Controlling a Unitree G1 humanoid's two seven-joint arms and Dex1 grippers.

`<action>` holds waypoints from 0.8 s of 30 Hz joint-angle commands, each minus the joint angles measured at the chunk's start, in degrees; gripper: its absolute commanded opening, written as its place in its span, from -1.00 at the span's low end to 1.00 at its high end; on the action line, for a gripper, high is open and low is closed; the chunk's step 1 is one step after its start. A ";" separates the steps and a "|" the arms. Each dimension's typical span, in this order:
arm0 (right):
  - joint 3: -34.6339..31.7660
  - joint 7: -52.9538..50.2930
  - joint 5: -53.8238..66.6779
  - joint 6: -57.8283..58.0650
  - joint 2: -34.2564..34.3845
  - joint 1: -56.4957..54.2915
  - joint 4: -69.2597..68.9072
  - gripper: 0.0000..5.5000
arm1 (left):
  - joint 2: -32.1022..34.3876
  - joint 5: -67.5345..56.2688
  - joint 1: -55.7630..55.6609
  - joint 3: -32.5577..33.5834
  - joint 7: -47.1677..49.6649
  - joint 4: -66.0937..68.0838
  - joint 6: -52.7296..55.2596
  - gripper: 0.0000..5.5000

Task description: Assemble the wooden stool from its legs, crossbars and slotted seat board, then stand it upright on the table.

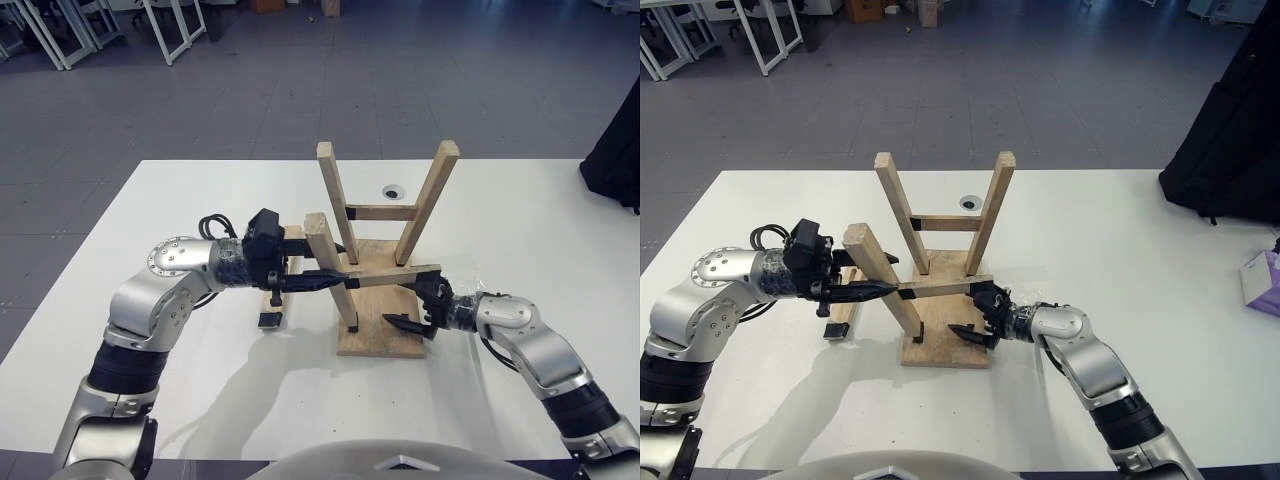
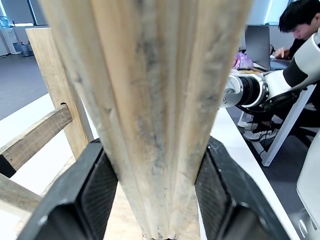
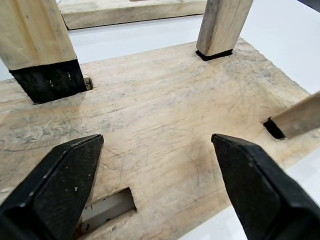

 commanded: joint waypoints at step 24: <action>5.04 -0.48 -2.99 6.56 -0.61 2.81 2.43 0.45 | 9.73 22.39 -4.41 -11.92 5.21 8.77 -10.27 -0.26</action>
